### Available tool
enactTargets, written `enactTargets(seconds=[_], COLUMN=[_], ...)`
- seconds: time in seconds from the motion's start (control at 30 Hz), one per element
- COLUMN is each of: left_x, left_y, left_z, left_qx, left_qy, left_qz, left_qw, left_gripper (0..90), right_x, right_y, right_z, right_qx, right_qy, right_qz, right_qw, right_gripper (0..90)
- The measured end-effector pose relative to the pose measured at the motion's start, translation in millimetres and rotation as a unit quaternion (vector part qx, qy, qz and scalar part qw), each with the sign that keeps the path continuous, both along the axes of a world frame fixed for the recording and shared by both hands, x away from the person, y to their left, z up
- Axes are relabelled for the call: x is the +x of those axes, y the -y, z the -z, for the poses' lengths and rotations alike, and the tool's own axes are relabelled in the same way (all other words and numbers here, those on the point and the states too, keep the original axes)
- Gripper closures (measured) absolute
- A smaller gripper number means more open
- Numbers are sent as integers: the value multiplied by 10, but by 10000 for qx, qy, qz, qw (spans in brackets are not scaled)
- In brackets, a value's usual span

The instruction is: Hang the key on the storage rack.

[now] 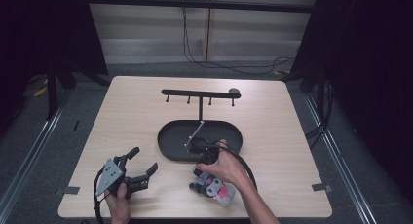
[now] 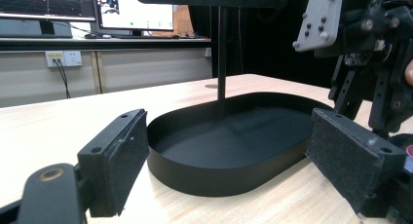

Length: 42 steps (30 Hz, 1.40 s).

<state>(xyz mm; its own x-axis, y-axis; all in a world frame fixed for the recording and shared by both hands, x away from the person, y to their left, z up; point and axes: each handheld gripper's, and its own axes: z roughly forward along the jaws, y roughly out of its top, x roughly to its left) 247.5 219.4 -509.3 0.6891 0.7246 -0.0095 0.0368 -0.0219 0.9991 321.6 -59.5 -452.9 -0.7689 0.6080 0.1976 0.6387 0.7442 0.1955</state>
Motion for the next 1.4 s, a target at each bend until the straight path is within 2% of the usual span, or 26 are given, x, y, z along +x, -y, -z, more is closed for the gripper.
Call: enactTargets(seconds=[0.17, 0.4, 0.57, 0.67, 0.73, 0.8, 0.9, 1.0, 1.13, 1.2, 1.27, 1.33, 1.4], left_x=[0, 1, 1, 2, 1, 0, -1, 0, 1, 1, 0, 1, 0], left_y=[0, 0, -1, 0, 0, -1, 0, 0, -1, -1, 0, -1, -1], left_z=[0, 0, 0, 0, 0, 0, 0, 0, 0, 0, 0, 0, 0], left_qx=[0, -3, -3, -6, -1, 1, 2, 1, 2, -3, 1, -2, 1], left_qy=[-2, -7, -7, -9, -7, -2, -1, -4, -4, -5, -1, -6, -3], left_qz=[-1, -1, 1, 8, 8, 2, -1, 0, 2, 3, 1, 3, 2], left_qw=[10000, 10000, 10000, 10000, 10000, 10000, 10000, 10000, 10000, 10000, 10000, 10000, 10000], left_gripper=[155, 154, 154, 154, 154, 154, 154, 154, 154, 154, 154, 154, 154], right_x=[5, -4, 33, 44, 42, 38, 19, 0, -10, -25, -35, -40, -42], right_y=[43, 83, 36, 11, 8, 9, -1, -21, -23, -20, -10, 0, 11], right_z=[-63, -130, -14, 58, 62, 59, 79, 116, 145, 145, 149, 146, 134], right_qx=[125, 245, 125, 146, 184, 190, 64, -155, -326, -462, -463, -474, -377], right_qy=[110, 57, -34, -139, -131, -184, -238, -216, -227, -173, -183, -185, -194], right_qz=[88, 117, 106, 74, 98, 40, -65, -93, -148, -228, -213, -212, -148], right_qw=[9998, 9996, 9999, 9998, 9997, 9996, 9997, 9996, 9991, 9985, 9985, 9985, 9990], right_gripper=[647, 646, 639, 542, 524, 590, 651, 664, 691, 777, 826, 839, 846])
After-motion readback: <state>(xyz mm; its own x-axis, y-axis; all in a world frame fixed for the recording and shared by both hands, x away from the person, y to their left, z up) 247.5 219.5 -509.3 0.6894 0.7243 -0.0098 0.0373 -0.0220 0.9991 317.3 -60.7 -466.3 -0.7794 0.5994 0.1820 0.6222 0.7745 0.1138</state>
